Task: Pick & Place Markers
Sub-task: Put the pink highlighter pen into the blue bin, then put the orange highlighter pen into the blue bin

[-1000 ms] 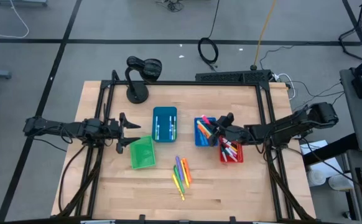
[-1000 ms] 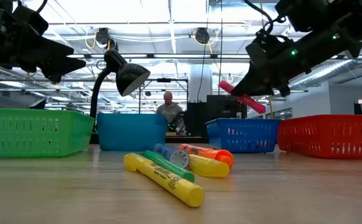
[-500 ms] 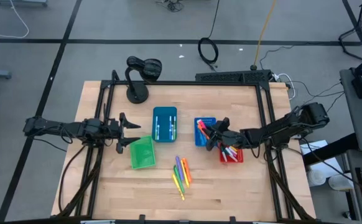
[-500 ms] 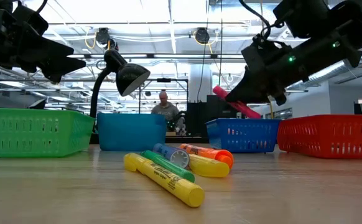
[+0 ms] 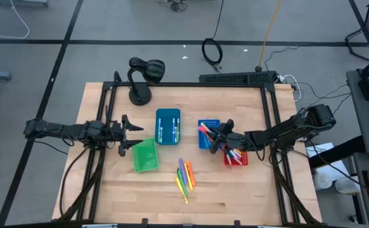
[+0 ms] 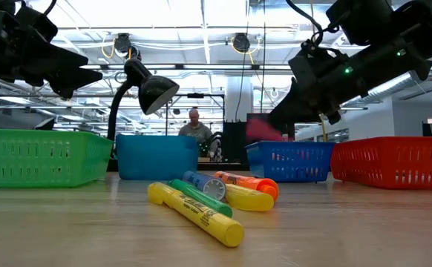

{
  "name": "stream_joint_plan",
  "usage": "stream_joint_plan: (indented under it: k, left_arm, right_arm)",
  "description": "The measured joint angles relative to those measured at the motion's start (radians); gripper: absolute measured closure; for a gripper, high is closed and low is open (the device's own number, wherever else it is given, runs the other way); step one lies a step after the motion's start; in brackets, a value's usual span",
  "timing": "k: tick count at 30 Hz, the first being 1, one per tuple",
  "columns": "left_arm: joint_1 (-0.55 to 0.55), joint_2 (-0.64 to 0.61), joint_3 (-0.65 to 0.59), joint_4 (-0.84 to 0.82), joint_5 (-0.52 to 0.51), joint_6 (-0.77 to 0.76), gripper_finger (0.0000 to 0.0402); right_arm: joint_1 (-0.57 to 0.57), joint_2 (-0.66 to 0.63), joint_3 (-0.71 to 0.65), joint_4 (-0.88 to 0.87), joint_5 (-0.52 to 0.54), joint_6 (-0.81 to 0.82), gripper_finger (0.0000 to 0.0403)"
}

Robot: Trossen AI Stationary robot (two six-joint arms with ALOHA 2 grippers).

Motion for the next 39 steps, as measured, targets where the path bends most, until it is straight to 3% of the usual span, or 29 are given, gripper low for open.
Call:
stream_joint_plan:
  k: [29, 33, 36, 39]
  left_arm:
    - [0.000, 0.000, 0.000, 0.000, 0.000, 0.000, 0.0135]
    - [0.000, 0.000, 0.000, 0.000, 0.000, 0.000, 0.0135]
    - [0.000, 0.000, 0.000, 0.000, 0.000, 0.000, 0.0135]
    - [0.000, 0.000, 0.000, 0.000, 0.000, 0.000, 0.0135]
  right_arm:
    - [0.000, 0.000, 0.000, 0.002, -0.001, 0.002, 0.0309]
    - [0.000, 0.000, 0.000, 0.002, -0.003, -0.071, 0.0307]
    - [0.001, 0.000, 0.000, 0.010, -0.086, -0.170, 0.0307]
    - [0.001, 0.000, 0.000, 0.039, -0.284, -0.282, 0.0309]
